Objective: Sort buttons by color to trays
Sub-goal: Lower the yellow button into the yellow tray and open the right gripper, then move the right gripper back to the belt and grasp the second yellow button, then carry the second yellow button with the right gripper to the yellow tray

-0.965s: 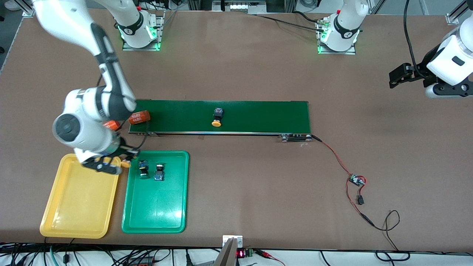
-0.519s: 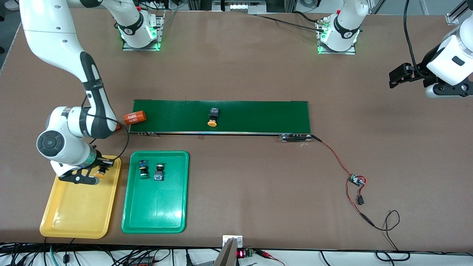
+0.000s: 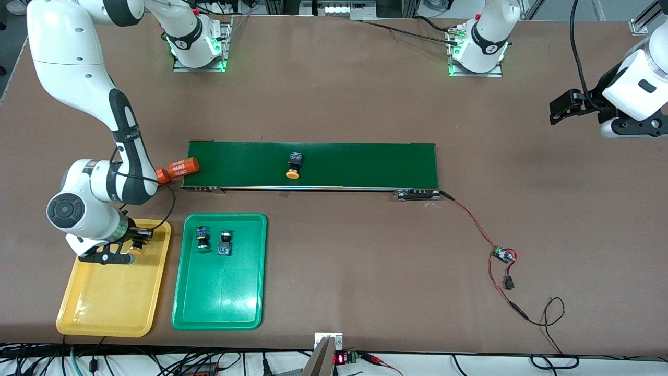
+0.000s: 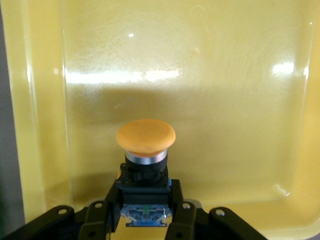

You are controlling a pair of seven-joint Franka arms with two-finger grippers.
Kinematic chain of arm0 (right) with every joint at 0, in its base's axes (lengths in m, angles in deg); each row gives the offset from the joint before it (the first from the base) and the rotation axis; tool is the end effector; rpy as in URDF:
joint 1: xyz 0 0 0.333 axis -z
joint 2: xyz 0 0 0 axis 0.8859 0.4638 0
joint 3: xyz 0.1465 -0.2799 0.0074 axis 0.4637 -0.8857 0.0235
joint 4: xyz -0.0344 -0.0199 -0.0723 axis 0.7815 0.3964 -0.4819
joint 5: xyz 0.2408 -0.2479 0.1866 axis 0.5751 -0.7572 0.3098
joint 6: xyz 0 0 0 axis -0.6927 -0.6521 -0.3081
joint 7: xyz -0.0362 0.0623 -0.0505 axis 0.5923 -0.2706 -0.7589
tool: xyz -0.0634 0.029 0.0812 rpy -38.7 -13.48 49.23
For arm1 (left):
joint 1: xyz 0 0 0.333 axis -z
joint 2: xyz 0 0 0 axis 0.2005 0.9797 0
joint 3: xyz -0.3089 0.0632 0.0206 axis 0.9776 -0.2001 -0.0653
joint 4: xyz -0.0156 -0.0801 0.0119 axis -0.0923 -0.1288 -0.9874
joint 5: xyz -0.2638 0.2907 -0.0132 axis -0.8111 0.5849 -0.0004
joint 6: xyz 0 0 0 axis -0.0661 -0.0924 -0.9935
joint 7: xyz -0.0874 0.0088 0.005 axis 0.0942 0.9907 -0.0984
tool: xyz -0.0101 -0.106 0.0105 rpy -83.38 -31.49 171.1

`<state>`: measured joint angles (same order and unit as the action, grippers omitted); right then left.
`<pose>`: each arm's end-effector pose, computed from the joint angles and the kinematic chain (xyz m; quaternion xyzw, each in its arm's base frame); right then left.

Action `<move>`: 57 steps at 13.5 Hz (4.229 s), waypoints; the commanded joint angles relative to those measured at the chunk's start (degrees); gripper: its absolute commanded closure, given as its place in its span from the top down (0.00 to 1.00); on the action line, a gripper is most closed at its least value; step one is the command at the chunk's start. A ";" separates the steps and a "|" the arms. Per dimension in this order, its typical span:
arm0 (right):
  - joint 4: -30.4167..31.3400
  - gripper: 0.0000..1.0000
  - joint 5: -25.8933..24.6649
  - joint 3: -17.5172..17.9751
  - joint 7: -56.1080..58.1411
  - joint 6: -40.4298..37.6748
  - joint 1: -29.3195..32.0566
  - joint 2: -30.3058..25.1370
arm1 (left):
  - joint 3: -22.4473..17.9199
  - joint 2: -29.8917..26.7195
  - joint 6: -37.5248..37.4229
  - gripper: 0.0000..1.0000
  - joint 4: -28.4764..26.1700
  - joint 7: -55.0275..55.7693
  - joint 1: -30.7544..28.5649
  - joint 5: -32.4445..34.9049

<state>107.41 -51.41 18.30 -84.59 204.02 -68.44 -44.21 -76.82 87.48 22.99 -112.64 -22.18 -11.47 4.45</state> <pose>0.7058 -0.0360 0.2004 0.9969 -0.0171 -0.0014 0.0773 0.5457 -0.0430 0.6177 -0.9982 -0.0120 0.0556 0.0207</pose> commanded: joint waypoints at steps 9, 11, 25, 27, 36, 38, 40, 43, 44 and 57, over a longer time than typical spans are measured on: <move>-0.79 1.00 3.54 6.21 -8.67 -17.30 -4.36 -11.22 | 0.06 0.79 -1.49 1.00 1.92 -1.30 -0.18 -0.63; 0.18 1.00 3.55 6.13 -13.15 -17.93 -9.90 -12.80 | 0.06 0.79 -1.40 1.00 1.92 -1.30 -0.18 -0.63; 11.68 1.00 4.78 6.30 -42.97 -17.85 -30.14 -16.93 | 0.15 0.79 -1.49 1.00 1.92 -1.30 -0.18 -0.63; 13.97 1.00 4.78 7.09 -42.97 -17.06 -29.97 -17.11 | 0.15 0.79 -1.40 1.00 1.92 -1.30 -0.18 -0.63; 18.46 0.59 4.69 7.18 -42.18 -15.13 -29.79 -17.64 | 0.15 0.79 -1.49 1.00 1.92 -1.30 -0.18 -0.63; 18.20 0.40 4.69 7.18 -42.09 -15.12 -29.61 -17.73 | 0.06 0.79 -1.49 1.00 1.92 -1.30 -0.18 -0.63; 17.41 0.35 4.69 7.18 -42.09 -15.12 -29.09 -18.51 | 0.15 0.79 -1.49 1.00 1.92 -1.30 -0.18 -0.63; 12.15 0.31 4.60 7.01 -41.57 -15.39 -26.20 -18.61 | 0.15 0.79 -1.49 1.00 1.92 -1.30 -0.18 -0.63; 10.31 0.28 4.34 7.00 -41.13 -15.30 -24.45 -18.17 | 0.15 0.79 -1.49 1.00 1.92 -1.30 -0.18 -0.63; -3.51 0.20 -9.02 3.93 -2.82 -8.54 2.80 -4.46 | 0.15 0.79 -1.49 1.00 1.92 -1.30 -0.18 -0.63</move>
<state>106.07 -59.39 21.26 -90.56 194.41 -68.18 -49.73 -76.80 87.48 22.96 -112.63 -22.18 -11.46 4.45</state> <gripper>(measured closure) 0.586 0.000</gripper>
